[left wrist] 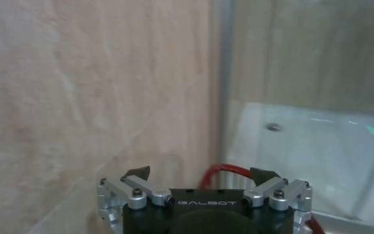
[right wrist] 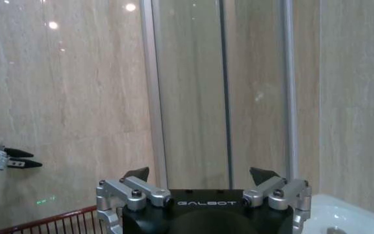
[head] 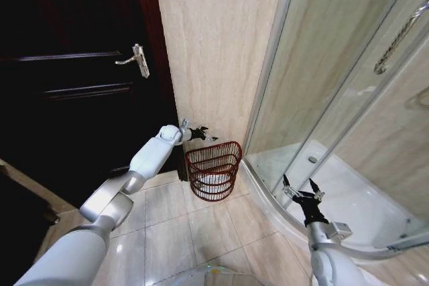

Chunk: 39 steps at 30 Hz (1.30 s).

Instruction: Discard the used towel into the hamper.

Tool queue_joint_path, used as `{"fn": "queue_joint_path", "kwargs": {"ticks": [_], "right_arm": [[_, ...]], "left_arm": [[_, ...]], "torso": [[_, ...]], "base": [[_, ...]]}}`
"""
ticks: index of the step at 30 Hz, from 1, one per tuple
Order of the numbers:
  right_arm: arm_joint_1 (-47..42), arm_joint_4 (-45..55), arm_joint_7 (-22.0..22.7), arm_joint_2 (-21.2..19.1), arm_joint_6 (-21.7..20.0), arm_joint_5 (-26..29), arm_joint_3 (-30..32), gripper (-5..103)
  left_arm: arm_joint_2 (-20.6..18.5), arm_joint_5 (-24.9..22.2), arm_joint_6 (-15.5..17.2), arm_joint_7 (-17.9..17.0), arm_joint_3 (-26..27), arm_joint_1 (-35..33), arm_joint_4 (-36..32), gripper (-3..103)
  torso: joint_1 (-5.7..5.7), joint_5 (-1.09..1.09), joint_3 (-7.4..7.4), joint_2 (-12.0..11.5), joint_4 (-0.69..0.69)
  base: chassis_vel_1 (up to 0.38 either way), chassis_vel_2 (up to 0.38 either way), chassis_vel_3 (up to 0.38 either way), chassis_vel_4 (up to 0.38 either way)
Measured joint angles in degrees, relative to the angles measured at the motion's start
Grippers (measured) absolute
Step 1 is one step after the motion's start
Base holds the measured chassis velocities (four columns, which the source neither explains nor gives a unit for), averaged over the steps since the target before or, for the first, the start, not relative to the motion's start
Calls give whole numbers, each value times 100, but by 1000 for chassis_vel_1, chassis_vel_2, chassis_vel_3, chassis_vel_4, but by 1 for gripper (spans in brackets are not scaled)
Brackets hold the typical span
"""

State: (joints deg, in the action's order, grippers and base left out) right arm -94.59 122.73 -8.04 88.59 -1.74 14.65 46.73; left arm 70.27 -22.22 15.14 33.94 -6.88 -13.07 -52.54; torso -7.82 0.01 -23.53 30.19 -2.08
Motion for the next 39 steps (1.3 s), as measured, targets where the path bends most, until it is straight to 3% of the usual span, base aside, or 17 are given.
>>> {"fn": "queue_joint_path", "kwargs": {"ticks": [1,2,4,5,6,7,8,9,10,14,16,21,25,32,39], "right_arm": [[-5,17,0,5,0,17,4,100],[-5,17,0,5,0,17,4,100],[-13,45,0,7,0,48,23,100],[-26,70,0,11,0,70,34,100],[-26,70,0,11,0,70,34,100],[-48,94,0,10,1,86,39,100],[-60,106,0,9,2,94,41,100],[-82,127,0,8,11,105,41,100],[-82,127,0,8,11,105,41,100],[-125,158,-27,29,81,108,10,100],[-134,158,-37,33,88,111,8,100],[-166,157,-57,18,141,165,20,100],[-138,148,-56,16,179,160,17,100],[-197,255,-73,62,261,72,-28,100],[-287,470,-31,55,150,-247,-86,100]], "left_arm": [[-45,-9,-27,-519,103,-261,-320,100],[-45,-9,-27,-519,103,-261,-320,100],[-88,-10,-89,-1335,432,-857,-942,100],[-141,-33,-143,-1982,645,-1331,-1428,100],[-141,-33,-143,-1982,645,-1331,-1428,100],[-216,-63,-207,-2532,840,-1781,-1897,100],[-252,-78,-261,-2752,940,-2015,-2130,100],[-311,-80,-389,-3204,1196,-2585,-2670,100],[-311,-80,-389,-3204,1196,-2585,-2670,100],[-236,126,-669,-4216,2078,-4042,-3893,100],[-192,180,-728,-4308,2234,-4194,-3990,100],[249,1039,-871,-4447,3678,-5437,-4838,100],[452,1207,-906,-4742,4208,-6121,-5501,100],[697,1362,-1014,-4832,4516,-6822,-6110,100],[684,1482,-1116,-4573,4309,-7004,-6251,100]], "torso": [[0,-1,0,0,1],[0,-1,0,0,1],[0,-1,0,0,0],[0,-2,0,0,0],[0,-2,0,0,0],[0,-3,-1,0,0],[0,-2,0,0,-1],[0,-1,0,0,-3],[0,-1,0,0,-3],[1,0,1,1,-3],[1,-1,1,1,-3],[1,-3,0,1,-2],[1,-2,0,1,-2],[1,-2,1,1,-1],[0,-2,0,1,0]], "base": [[0,0,0,0],[0,0,0,0],[0,0,0,0],[0,0,0,0],[0,0,0,0],[0,0,0,0],[0,0,0,0],[0,0,0,0],[0,0,0,0],[0,0,0,0],[0,0,0,0],[0,0,0,0],[0,0,0,0],[0,0,0,0],[0,0,0,0]]}}
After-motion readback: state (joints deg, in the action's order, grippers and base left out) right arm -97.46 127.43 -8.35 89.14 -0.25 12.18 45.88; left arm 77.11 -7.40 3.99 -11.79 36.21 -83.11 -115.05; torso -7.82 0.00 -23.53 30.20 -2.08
